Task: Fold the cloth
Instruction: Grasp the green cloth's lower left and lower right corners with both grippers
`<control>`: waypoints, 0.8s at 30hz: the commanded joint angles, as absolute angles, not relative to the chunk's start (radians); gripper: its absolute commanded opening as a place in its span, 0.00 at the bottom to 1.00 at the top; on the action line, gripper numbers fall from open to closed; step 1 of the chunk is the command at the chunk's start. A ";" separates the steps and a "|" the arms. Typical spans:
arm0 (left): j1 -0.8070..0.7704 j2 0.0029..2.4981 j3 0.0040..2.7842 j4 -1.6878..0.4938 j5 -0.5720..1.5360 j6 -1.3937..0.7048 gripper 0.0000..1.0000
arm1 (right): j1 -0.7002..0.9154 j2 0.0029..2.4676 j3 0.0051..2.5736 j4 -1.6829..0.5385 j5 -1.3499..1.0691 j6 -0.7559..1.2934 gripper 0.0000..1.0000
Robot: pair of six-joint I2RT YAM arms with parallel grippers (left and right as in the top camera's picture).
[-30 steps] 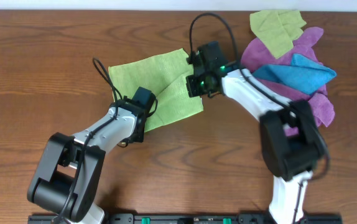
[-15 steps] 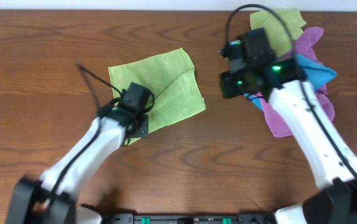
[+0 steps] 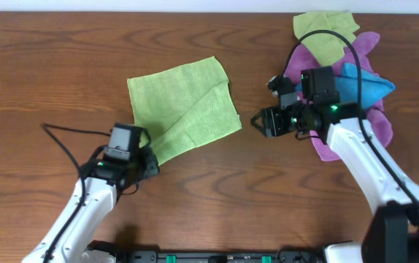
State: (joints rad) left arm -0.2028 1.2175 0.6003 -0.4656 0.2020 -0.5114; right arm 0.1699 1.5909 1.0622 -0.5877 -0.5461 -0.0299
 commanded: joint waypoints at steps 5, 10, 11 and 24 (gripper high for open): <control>-0.004 1.215 0.597 -0.399 0.560 -0.414 0.73 | 0.160 1.735 1.064 -0.486 -0.780 -0.038 0.65; 0.092 1.215 0.596 -0.398 0.689 -0.369 0.97 | 0.160 1.823 1.064 -0.392 -0.832 0.007 0.64; 0.099 1.215 0.596 -0.398 0.711 -0.369 0.95 | 0.160 1.836 1.064 -0.385 -0.844 0.006 0.64; 0.105 1.216 0.580 -0.389 0.573 -0.400 0.94 | 0.165 1.846 1.064 -0.318 -0.794 0.014 0.80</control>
